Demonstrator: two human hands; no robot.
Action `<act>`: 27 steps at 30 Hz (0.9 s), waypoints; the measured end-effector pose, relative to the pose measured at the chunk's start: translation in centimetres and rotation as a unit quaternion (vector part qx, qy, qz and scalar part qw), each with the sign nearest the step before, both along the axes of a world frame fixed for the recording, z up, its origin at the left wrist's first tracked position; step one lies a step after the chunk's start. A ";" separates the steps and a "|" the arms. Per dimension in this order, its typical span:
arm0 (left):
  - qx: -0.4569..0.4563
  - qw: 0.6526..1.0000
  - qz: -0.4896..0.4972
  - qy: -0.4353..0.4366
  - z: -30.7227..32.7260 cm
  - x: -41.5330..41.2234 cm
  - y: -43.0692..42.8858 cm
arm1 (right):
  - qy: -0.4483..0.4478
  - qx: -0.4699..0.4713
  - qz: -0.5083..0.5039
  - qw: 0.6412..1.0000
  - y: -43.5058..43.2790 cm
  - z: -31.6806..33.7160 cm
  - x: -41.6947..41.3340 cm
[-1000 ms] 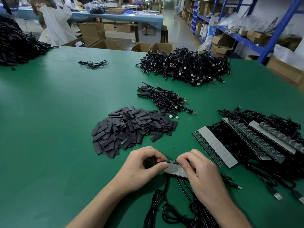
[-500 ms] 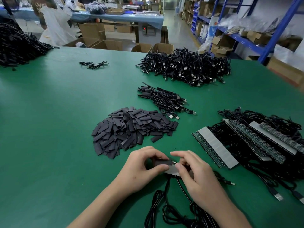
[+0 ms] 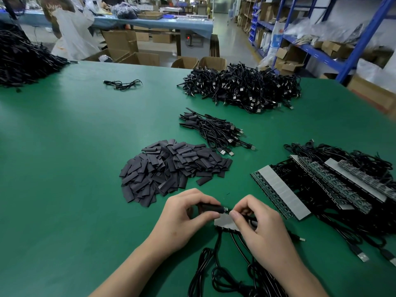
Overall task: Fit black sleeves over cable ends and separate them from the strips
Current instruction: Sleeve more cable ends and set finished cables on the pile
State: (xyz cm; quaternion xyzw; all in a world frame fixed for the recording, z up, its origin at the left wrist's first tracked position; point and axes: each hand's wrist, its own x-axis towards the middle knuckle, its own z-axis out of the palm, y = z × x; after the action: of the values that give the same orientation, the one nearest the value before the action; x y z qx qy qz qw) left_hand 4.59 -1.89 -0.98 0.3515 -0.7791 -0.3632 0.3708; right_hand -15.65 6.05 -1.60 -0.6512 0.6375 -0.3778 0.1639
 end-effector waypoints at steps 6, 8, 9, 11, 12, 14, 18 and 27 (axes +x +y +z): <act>-0.009 1.000 -0.026 0.002 -0.3 -0.1 0.1 | -0.011 0.007 0.005 1.000 0.1 0.2 0.2; -0.019 1.000 -0.023 0.001 -0.4 -0.2 0.1 | -0.014 0.006 0.005 1.000 0.1 0.3 0.3; -0.021 1.000 -0.018 0.004 -0.4 -0.2 0.1 | -0.017 0.003 0.006 1.000 0.1 0.4 0.3; -0.018 1.000 -0.012 0.015 -0.4 -0.2 0.0 | -0.021 -0.005 0.002 1.000 0.2 0.6 0.3; -0.016 1.000 -0.011 0.019 -0.4 -0.2 0.0 | -0.019 -0.010 -0.002 1.000 0.2 0.7 0.4; -0.015 1.000 -0.010 0.020 -0.5 -0.2 0.1 | -0.005 -0.018 -0.003 1.000 0.2 0.8 0.4; -0.051 0.998 0.019 0.017 -0.5 -0.3 0.1 | 0.003 -0.024 0.000 1.000 0.2 0.9 0.5; -0.083 0.989 0.103 0.065 -0.7 -0.4 0.3 | -0.068 -0.032 -0.023 0.997 0.2 0.6 0.3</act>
State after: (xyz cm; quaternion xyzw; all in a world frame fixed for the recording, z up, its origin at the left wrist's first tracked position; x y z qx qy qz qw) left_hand 4.18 -1.62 -1.69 0.3738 -0.7402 -0.2797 0.4838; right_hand -15.35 6.25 -0.96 -0.6143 0.6272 -0.4449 0.1770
